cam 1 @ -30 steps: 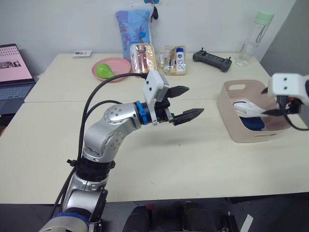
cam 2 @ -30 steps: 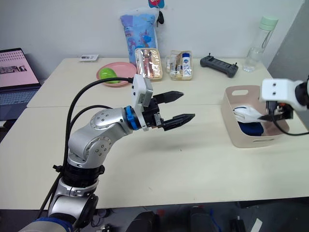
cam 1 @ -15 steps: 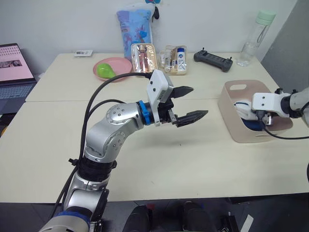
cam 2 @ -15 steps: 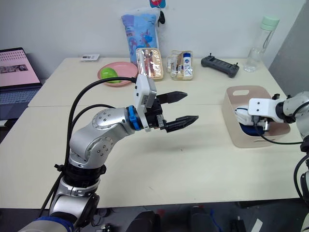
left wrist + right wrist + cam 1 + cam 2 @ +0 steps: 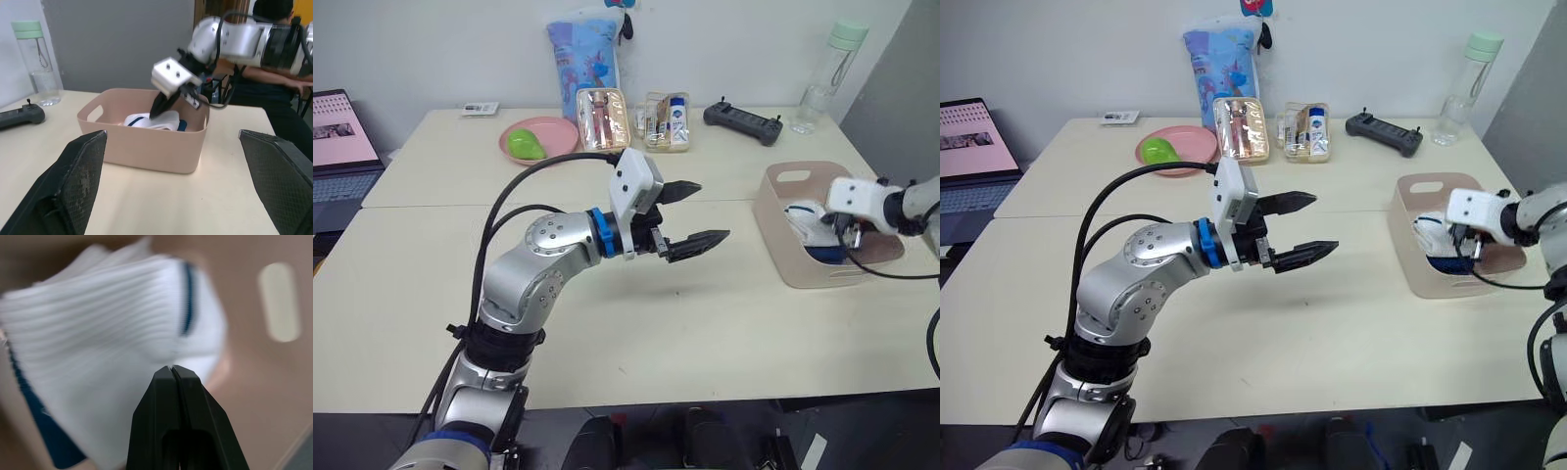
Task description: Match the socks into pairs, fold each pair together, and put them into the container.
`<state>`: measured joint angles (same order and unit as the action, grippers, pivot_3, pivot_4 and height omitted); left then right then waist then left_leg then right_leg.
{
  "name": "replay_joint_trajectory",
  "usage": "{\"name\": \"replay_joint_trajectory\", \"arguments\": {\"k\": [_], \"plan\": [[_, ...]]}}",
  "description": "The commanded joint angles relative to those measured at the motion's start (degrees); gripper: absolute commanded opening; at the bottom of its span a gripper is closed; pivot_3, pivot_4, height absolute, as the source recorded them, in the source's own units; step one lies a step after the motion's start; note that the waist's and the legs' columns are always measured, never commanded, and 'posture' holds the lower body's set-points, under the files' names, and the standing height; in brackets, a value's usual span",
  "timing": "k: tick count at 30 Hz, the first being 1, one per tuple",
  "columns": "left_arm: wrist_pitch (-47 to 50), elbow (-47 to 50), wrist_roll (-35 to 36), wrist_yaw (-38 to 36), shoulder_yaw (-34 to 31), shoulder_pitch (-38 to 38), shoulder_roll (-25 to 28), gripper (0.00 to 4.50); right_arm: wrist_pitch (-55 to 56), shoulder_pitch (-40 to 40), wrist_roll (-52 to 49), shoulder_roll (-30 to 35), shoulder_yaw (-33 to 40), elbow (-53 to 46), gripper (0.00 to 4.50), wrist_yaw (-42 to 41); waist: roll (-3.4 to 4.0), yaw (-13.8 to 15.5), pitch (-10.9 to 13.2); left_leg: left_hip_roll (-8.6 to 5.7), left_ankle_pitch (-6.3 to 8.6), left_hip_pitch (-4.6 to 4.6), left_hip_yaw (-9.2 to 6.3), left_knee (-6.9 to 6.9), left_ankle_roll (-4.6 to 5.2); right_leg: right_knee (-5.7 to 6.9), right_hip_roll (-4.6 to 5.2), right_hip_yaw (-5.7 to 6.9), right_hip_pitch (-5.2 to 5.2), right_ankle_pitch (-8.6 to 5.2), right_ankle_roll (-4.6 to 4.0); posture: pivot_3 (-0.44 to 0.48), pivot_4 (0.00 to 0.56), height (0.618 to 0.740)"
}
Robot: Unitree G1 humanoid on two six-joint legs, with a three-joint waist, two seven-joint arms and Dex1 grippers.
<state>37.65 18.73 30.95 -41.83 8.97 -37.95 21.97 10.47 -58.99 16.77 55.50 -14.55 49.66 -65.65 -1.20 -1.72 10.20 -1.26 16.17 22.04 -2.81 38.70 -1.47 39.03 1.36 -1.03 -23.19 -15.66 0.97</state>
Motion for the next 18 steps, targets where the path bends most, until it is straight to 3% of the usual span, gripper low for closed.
{"name": "replay_joint_trajectory", "arguments": {"k": [1, 5, 9, 13, 18], "plan": [[-0.4, 2.3, 0.1, -0.6, -3.6, 1.8, 3.3, 4.50, -0.9, -5.4, -1.4, 1.1, 3.3, -2.5, 0.41, 1.5, 0.02, -0.1, 0.0, 0.01, 0.00, 0.00, 0.00, -0.01, 0.00, 0.00, 0.00, 0.00, -0.02, 0.00, 0.00, 0.000, 0.150, 0.740], [-2.9, 1.5, -2.1, 0.1, -7.2, 6.4, 7.8, 4.50, -7.6, -4.3, -8.7, -5.6, 8.4, -9.2, 1.65, 3.0, 0.00, -0.3, 0.0, 0.09, 0.02, -0.04, -0.01, -0.04, 0.01, 0.00, -0.05, 0.02, 0.00, 0.01, -0.02, 0.000, 0.150, 0.740], [-6.6, 1.1, -5.8, 4.4, -13.7, 16.0, 10.0, 4.50, -24.6, 6.9, -20.9, -19.9, 13.7, -29.9, 3.07, 8.7, -0.03, -0.2, 0.0, 0.14, 0.06, 0.00, -0.05, -0.03, 0.06, 0.00, -0.05, 0.07, -0.01, 0.02, -0.05, 0.000, 0.150, 0.740], [-8.3, 2.5, -7.2, 9.3, -19.0, 24.0, 9.0, 4.50, -32.9, 16.5, -24.0, -31.2, 13.2, -44.4, 4.48, 17.6, 0.02, 0.4, 0.0, 0.15, 0.09, 0.39, -0.21, 0.07, 0.10, 0.07, -0.04, 0.18, -0.30, 0.03, -0.05, 0.000, 0.150, 0.740], [-13.1, 3.9, -9.7, 18.2, -23.5, 33.6, 2.6, 4.50, -31.7, 29.9, -21.2, -37.4, 8.8, -52.0, 4.48, 25.3, -0.18, 2.0, -0.2, -0.08, 0.05, 0.84, -0.26, 0.25, 0.07, -0.14, 0.15, 0.18, -0.56, 0.22, 0.10, 0.000, 0.150, 0.740]]}}
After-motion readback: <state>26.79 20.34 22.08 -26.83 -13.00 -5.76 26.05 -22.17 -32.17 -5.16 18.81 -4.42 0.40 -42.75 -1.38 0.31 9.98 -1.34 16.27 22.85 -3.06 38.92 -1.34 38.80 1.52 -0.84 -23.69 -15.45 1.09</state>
